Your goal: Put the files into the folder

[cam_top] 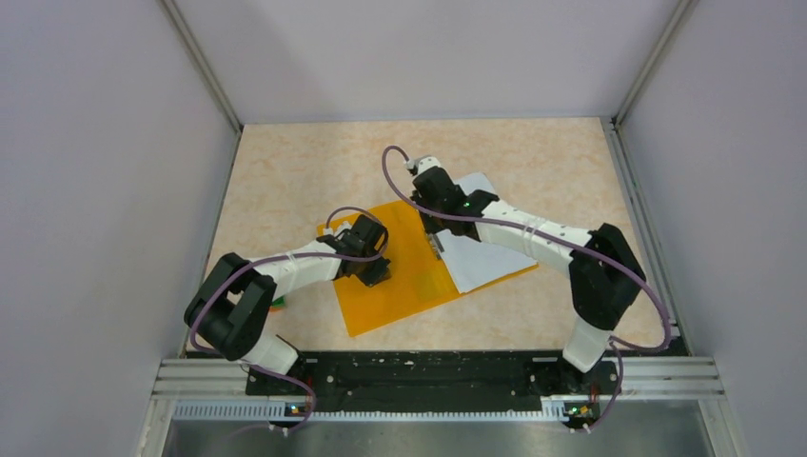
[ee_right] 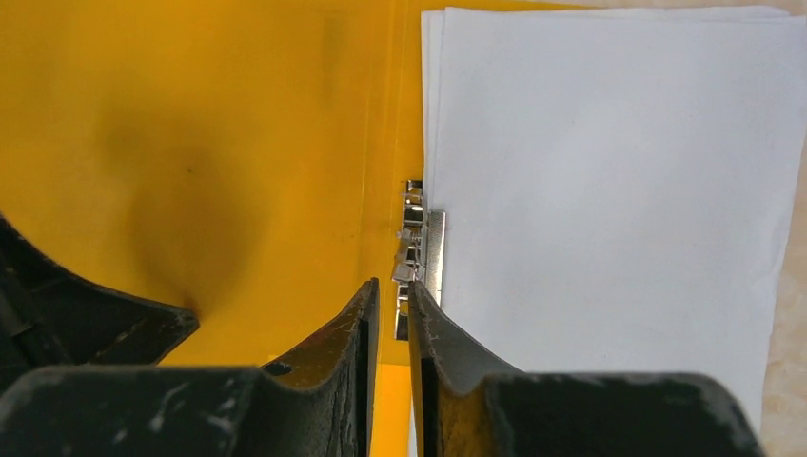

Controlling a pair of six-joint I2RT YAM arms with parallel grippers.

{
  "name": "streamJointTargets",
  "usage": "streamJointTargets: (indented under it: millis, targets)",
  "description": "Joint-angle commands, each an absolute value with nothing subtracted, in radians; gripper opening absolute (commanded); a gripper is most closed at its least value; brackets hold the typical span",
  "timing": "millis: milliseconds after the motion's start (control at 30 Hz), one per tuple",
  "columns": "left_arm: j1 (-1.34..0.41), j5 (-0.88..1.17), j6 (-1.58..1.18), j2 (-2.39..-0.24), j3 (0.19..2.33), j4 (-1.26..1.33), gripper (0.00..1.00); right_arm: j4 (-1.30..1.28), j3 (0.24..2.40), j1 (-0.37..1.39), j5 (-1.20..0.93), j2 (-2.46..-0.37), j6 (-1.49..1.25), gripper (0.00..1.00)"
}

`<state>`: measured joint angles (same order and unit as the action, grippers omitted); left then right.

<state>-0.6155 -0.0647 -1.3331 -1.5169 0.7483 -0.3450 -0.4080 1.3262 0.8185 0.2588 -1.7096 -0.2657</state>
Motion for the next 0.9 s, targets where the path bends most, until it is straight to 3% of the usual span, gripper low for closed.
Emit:
streamJointTargets:
  millis: [0,867]
  targets:
    - [-0.620,-0.112,-1.325,-1.566,0.720,-0.446,0.00,-0.457,1.403,0.836,0.291,-1.779,-0.199,0.17]
    - [-0.620,-0.113,-1.324,-1.581,0.729,-0.456,0.00,-0.489,1.460,0.871,0.346,-1.833,-0.191,0.12]
